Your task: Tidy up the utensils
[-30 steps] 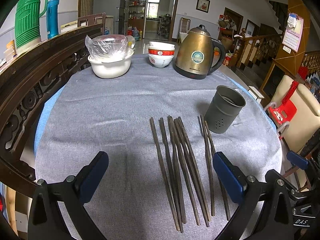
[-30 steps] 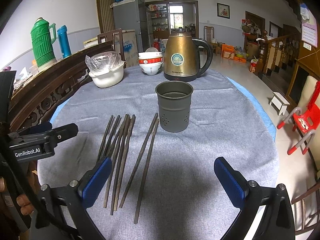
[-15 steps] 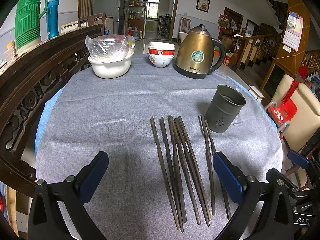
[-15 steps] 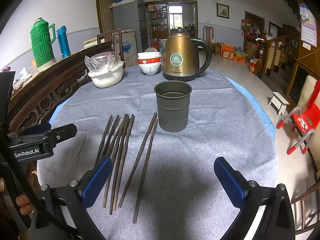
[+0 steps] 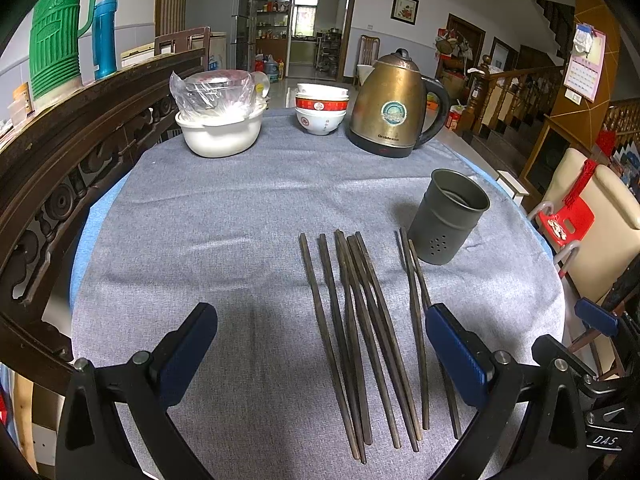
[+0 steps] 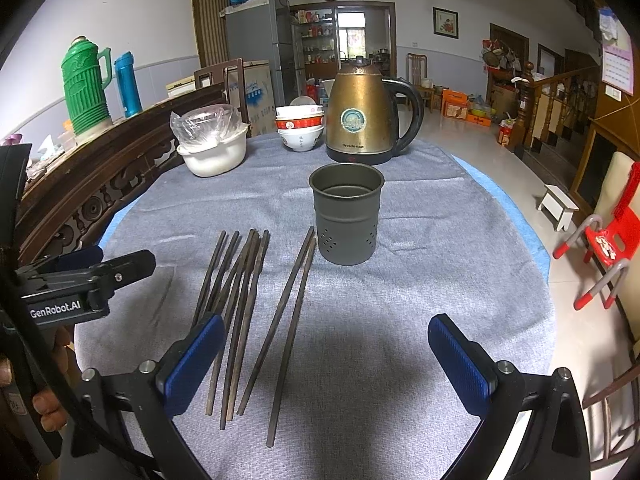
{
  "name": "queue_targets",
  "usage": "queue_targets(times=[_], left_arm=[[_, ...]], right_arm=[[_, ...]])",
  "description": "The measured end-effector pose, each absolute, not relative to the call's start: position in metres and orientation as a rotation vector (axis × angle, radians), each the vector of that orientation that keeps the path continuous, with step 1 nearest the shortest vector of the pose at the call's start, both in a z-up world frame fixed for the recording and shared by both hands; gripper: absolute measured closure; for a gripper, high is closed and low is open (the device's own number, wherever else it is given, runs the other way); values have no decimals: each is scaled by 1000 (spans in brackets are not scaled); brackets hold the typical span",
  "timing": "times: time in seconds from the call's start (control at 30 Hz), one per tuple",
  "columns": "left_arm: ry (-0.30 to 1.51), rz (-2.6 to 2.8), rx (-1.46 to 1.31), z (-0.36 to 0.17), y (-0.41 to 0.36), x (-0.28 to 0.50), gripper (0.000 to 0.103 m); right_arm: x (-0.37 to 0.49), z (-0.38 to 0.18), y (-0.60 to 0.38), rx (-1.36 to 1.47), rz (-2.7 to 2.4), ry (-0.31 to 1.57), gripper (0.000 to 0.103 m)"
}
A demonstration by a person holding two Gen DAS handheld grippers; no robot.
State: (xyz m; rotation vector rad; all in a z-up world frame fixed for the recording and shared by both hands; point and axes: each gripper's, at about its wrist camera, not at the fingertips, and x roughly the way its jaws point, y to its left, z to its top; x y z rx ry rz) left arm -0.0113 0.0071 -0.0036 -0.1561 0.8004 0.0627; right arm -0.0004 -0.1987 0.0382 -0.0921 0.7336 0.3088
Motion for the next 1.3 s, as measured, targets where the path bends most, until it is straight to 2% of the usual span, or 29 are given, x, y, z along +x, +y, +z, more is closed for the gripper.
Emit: queue_targets(times=[0.57, 0.7, 0.87, 0.93, 1.03, 1.3], left_arm=[[799, 62, -153, -3, 6, -12, 0], [785, 68, -160, -1, 8, -14, 0], [756, 90, -168, 3, 14, -15, 0], [757, 106, -171, 1, 17, -14, 0], [762, 122, -166, -3, 19, -13, 0], [749, 162, -157, -6, 22, -12, 0]], right_arm=[[-3, 45, -198, -91, 310, 705, 0], [-16, 63, -201, -95, 287, 589, 0], [-44, 101, -216, -50, 233, 317, 0], [-29, 98, -217, -64, 206, 367, 0], [11, 72, -212, -116, 189, 615, 0], [26, 60, -212, -137, 92, 621, 0]])
